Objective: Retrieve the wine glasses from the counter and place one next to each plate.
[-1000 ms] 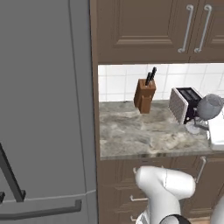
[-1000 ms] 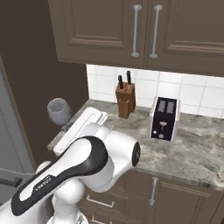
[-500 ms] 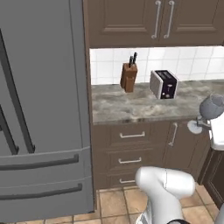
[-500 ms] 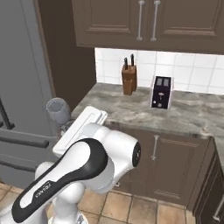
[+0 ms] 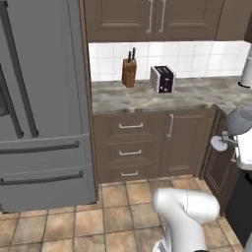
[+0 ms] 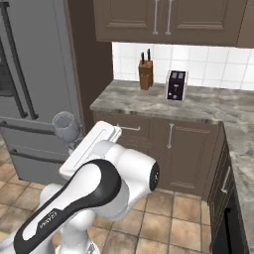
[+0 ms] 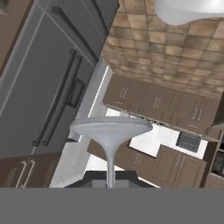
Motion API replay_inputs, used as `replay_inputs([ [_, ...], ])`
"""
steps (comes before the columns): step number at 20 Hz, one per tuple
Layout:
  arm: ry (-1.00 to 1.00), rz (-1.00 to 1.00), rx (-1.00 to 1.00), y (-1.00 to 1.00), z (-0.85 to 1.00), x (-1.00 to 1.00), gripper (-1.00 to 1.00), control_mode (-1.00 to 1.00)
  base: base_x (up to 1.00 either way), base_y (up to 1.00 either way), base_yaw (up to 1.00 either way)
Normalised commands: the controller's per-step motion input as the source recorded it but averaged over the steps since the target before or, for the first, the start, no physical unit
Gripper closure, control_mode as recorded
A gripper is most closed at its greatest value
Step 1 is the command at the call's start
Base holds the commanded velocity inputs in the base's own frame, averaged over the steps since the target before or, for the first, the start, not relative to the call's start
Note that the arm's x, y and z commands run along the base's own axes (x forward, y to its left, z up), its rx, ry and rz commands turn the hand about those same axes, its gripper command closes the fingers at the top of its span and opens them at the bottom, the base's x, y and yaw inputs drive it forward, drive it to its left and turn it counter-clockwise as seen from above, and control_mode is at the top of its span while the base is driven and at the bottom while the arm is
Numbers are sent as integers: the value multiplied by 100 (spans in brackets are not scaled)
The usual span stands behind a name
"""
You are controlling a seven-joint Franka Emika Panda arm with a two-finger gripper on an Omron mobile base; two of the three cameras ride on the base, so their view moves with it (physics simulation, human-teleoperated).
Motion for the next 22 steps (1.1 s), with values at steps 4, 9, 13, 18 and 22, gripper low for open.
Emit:
replay_inputs([
  [4,0,0,0,0,0,0,100,100,-100,-15,0],
  [9,0,0,0,0,0,0,100,100,-100,-3,0],
  [13,0,0,0,0,0,0,100,100,-100,-5,0],
  [18,0,0,0,0,0,0,100,100,-100,-6,0],
  [22,0,0,0,0,0,0,100,100,-100,-7,0],
])
